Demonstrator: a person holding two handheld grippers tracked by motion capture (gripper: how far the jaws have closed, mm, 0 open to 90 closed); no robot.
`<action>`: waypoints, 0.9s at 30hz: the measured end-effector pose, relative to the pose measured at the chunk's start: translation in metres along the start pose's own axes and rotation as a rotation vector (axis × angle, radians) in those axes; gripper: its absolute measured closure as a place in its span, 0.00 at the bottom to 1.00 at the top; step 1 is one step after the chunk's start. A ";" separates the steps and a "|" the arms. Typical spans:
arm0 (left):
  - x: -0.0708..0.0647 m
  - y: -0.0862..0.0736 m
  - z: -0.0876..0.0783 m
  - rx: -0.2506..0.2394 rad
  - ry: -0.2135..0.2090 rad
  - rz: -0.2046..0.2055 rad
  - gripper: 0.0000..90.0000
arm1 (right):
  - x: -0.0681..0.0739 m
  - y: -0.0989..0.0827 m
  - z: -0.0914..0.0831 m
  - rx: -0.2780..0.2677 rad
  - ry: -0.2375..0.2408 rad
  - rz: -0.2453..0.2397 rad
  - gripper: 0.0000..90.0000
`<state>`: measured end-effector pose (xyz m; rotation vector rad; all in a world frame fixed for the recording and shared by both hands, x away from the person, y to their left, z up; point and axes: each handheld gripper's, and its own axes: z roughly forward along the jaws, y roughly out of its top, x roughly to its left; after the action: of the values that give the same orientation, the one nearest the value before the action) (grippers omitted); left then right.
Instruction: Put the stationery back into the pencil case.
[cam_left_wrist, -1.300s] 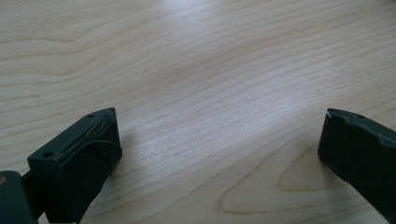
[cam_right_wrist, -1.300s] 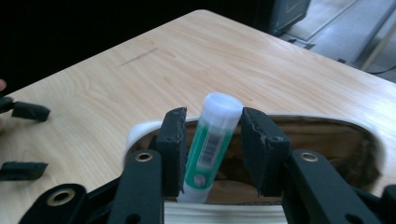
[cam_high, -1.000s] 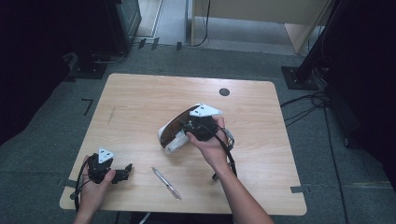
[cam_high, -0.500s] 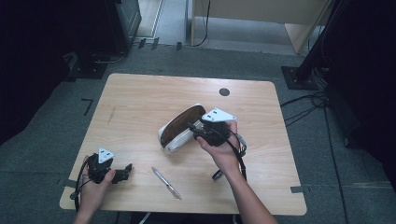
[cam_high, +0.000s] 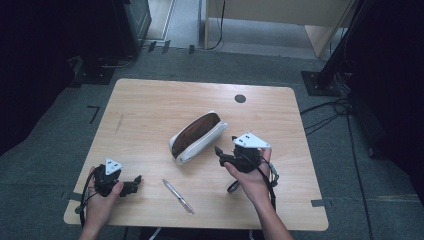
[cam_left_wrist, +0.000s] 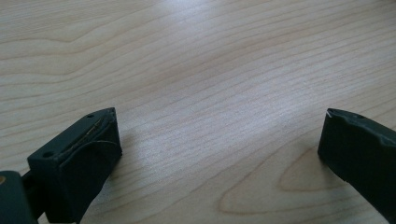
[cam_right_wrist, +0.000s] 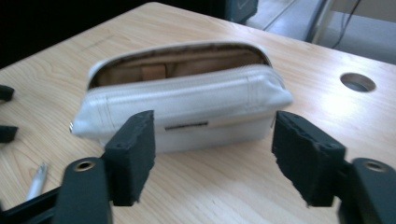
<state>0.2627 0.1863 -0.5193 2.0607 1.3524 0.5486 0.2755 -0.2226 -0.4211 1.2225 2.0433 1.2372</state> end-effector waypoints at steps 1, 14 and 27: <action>0.000 0.000 0.000 0.000 0.000 0.000 0.00 | 0.000 -0.004 -0.001 0.007 -0.009 0.001 0.24; 0.000 0.000 0.000 0.000 0.001 -0.001 0.00 | -0.006 -0.043 -0.009 0.081 -0.110 0.052 0.02; 0.000 0.000 0.000 0.000 0.002 -0.001 0.00 | -0.003 -0.080 -0.018 0.098 -0.158 0.109 0.00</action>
<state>0.2627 0.1861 -0.5193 2.0597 1.3551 0.5501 0.2276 -0.2502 -0.4823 1.4466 1.9651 1.0617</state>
